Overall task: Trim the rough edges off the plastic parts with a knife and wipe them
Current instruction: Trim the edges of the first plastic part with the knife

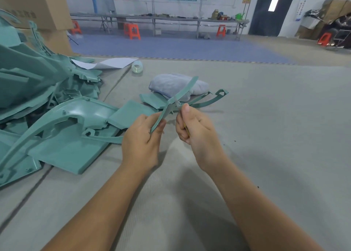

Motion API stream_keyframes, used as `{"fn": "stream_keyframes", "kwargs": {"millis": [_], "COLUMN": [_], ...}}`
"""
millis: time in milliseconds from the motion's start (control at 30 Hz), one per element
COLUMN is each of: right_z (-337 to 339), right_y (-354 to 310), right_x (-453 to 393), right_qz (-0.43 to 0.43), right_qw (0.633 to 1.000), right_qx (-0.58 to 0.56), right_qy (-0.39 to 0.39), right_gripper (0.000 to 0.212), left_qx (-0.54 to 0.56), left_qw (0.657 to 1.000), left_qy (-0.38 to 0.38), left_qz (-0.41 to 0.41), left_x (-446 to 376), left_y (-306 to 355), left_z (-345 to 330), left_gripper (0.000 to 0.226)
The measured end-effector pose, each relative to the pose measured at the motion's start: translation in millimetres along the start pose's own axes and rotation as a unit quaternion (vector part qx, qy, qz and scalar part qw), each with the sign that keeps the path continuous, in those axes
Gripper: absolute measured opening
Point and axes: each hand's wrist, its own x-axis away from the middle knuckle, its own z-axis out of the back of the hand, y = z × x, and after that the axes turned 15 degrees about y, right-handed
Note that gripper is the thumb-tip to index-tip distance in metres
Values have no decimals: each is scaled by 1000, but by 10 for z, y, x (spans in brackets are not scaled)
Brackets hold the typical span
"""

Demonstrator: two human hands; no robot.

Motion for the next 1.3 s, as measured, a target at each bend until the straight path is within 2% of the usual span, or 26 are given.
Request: {"fn": "stream_keyframes", "kwargs": {"millis": [100, 300, 567, 700, 1300], "right_z": [-11, -6, 3, -11, -132], "right_y": [-11, 8, 115, 172, 319], "right_x": [8, 20, -9, -29, -61], "right_qz": [7, 13, 28, 32, 28], "right_qw": [1000, 997, 998, 998, 996], "right_qx": [19, 44, 48, 54, -65], "right_qy": [-19, -56, -19, 1, 47], "right_gripper": [36, 33, 33, 33, 32], "left_qx": [5, 27, 26, 25, 45], "left_qw": [1000, 999, 999, 999, 996], "left_qy": [3, 6, 2, -7, -31], "left_qz": [2, 16, 25, 28, 71], "left_x": [-2, -3, 30, 33, 38], "left_y": [1, 31, 38, 43, 27], "left_z": [-1, 21, 21, 14, 0], "left_gripper": [46, 23, 32, 27, 30]}}
